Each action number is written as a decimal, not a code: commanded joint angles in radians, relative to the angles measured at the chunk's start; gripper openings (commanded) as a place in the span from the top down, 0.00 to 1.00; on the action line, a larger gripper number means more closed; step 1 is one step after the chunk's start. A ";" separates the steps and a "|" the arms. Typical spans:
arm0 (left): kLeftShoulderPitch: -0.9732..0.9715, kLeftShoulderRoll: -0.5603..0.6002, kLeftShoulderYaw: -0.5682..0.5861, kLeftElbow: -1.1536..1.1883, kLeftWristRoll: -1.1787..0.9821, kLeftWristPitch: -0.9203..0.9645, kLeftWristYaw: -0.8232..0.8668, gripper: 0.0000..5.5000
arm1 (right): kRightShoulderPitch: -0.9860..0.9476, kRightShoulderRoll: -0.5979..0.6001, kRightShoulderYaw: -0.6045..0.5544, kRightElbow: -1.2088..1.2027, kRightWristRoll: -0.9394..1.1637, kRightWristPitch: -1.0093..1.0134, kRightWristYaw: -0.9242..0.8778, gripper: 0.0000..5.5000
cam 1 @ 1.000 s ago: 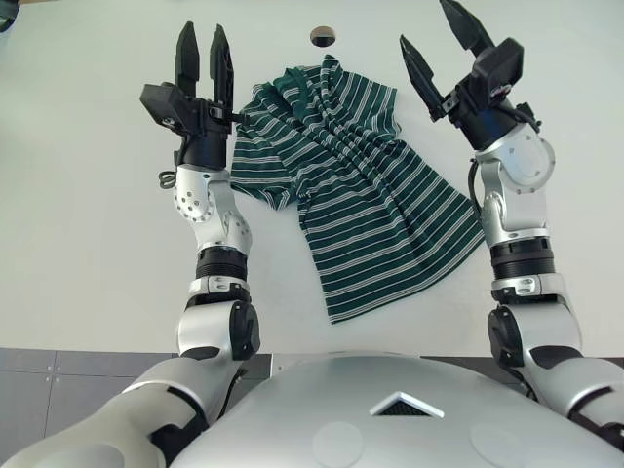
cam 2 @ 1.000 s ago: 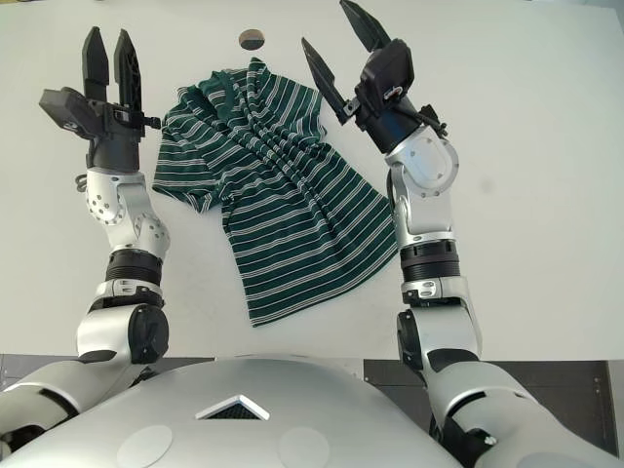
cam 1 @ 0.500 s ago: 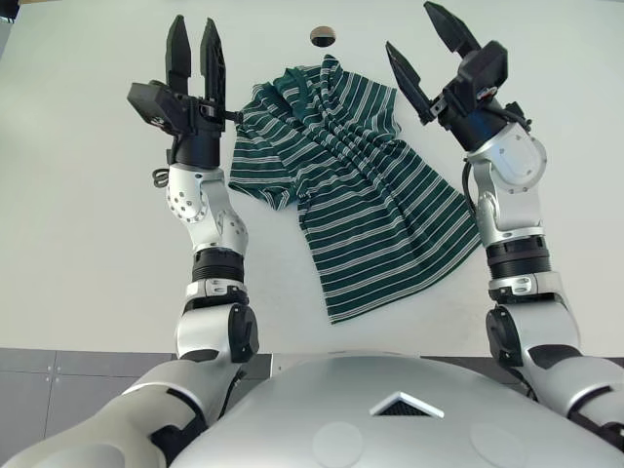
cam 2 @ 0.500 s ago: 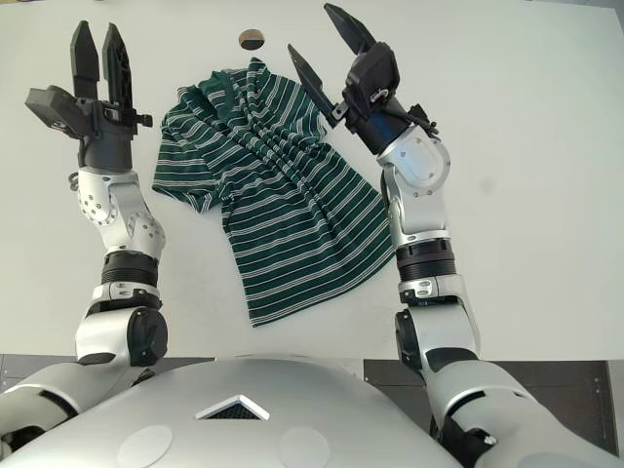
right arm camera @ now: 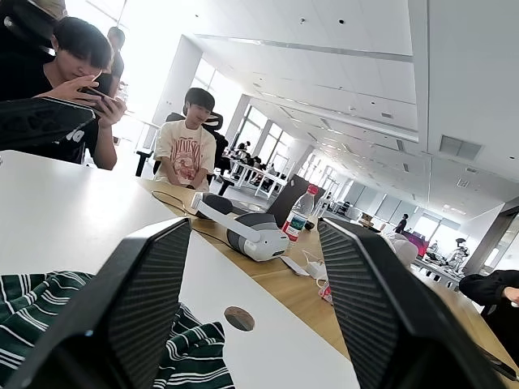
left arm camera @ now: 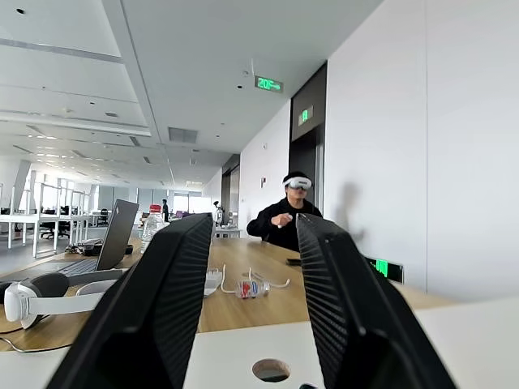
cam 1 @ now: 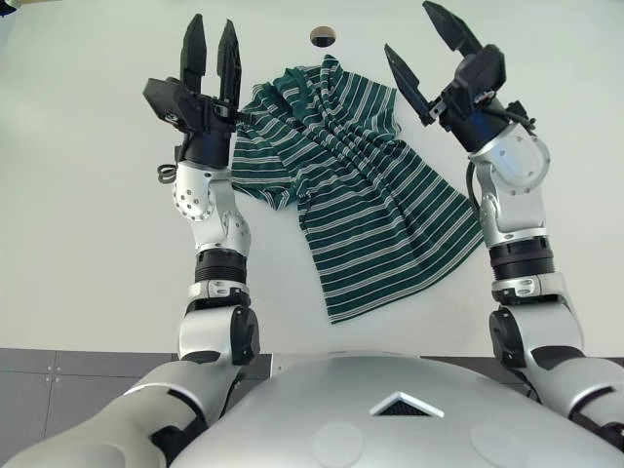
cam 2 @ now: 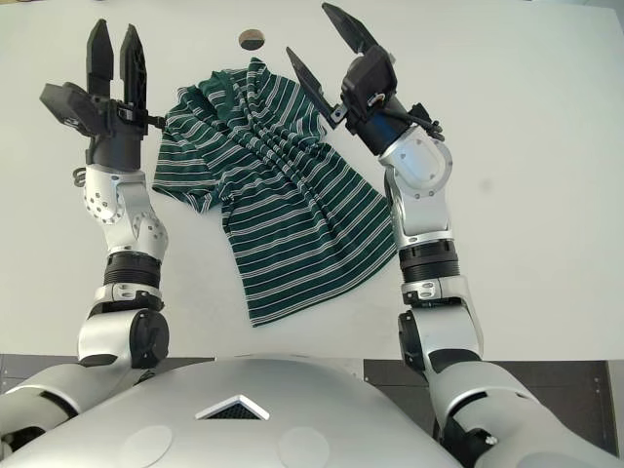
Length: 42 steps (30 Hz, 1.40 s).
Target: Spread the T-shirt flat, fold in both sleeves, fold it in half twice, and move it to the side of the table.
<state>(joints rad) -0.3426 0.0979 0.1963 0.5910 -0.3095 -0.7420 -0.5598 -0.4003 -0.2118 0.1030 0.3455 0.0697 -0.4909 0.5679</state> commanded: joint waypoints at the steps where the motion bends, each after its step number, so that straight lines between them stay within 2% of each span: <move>1: -0.009 0.038 0.006 0.026 0.042 -0.010 0.037 0.65 | -0.032 0.015 0.017 0.071 -0.024 -0.033 -0.004 0.56; 9: 0.014 0.093 -0.042 0.060 0.193 -0.095 0.089 0.65 | -0.174 0.027 0.038 0.339 -0.132 -0.147 -0.086 0.59; 12: 0.023 0.115 -0.055 0.077 0.235 -0.128 0.107 0.58 | -0.210 0.028 0.039 0.399 -0.158 -0.189 -0.115 0.60; 14: 0.028 0.155 -0.089 0.109 0.312 -0.122 0.120 0.52 | -0.258 0.016 0.071 0.473 -0.249 -0.199 -0.189 0.60; 17: 0.039 0.286 -0.201 0.164 0.611 -0.113 0.223 0.52 | -0.357 -0.008 0.169 0.628 -0.437 -0.156 -0.315 0.60; 22: 0.011 0.433 -0.428 0.286 0.985 -0.006 0.383 0.52 | -0.450 0.035 0.291 0.835 -0.590 -0.065 -0.403 0.60; 26: 0.002 0.502 -0.597 0.366 1.163 0.089 0.451 0.52 | -0.488 0.059 0.398 0.935 -0.706 0.043 -0.432 0.60; 28: 0.004 0.528 -0.649 0.373 1.188 0.105 0.455 0.52 | -0.499 0.052 0.426 0.962 -0.738 0.090 -0.433 0.60; 31: 0.043 0.624 -0.684 0.331 1.152 0.093 0.346 0.52 | -0.513 -0.005 0.447 0.986 -0.767 0.174 -0.429 0.60; 36: 0.088 0.779 -0.677 0.216 1.040 0.048 0.194 0.52 | -0.511 -0.137 0.388 0.975 -0.726 0.205 -0.438 0.60; 39: 0.058 0.796 -0.683 0.208 1.036 0.063 0.217 0.52 | -0.492 -0.173 0.368 0.962 -0.704 0.190 -0.422 0.60; 42: 0.026 0.770 -0.692 0.248 1.027 0.028 0.273 0.52 | -0.468 -0.159 0.354 0.942 -0.677 0.144 -0.392 0.60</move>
<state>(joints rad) -0.3748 0.8986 -0.4276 0.7581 0.6508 -0.7139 -0.2543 -0.8888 -0.4000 0.4645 1.3046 -0.6317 -0.3127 0.1497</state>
